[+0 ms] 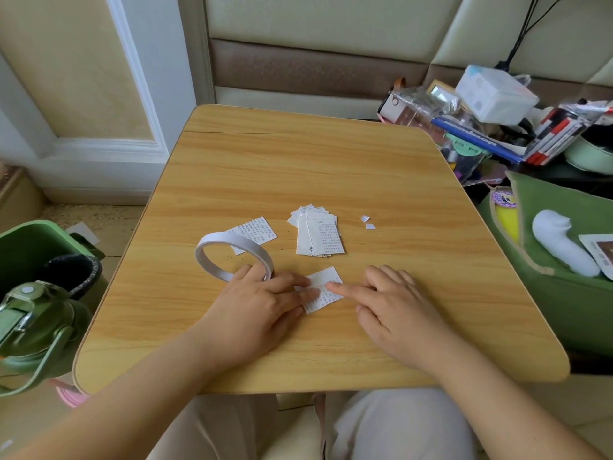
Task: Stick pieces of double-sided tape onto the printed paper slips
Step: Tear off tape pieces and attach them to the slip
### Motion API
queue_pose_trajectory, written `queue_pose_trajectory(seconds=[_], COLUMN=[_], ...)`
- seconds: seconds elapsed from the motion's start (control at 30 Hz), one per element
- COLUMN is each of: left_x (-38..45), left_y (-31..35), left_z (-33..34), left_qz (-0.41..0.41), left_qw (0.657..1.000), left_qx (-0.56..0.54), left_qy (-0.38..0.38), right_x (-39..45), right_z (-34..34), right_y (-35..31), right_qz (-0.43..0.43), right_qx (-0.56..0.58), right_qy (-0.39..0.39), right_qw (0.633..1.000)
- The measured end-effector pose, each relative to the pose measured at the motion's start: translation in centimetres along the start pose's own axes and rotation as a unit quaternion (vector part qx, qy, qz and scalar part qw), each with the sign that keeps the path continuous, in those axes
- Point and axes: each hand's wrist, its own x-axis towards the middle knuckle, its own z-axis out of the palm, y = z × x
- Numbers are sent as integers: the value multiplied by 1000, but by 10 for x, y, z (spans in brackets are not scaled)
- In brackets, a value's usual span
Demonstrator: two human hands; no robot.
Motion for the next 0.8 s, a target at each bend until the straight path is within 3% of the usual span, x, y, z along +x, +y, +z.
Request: queue_pose_trajectory(seconds=[0.37,0.57,0.8], left_x=[-8,-6,-4], left_y=[-10,-8,-6], left_z=[-6,-4,-2], left_qz=[18,-1,-10], left_qw=[1000,1000,1000], left_qx=[10,9,8], left_qy=[-16,-22,-17], right_x=[1,7,6], right_z=[9,3,1], right_y=[5,-1,-18], right_qz=[16,61,-56], right_qx=[63,211,15], right_qy=[2,42,61], right_qw=[998,975,996])
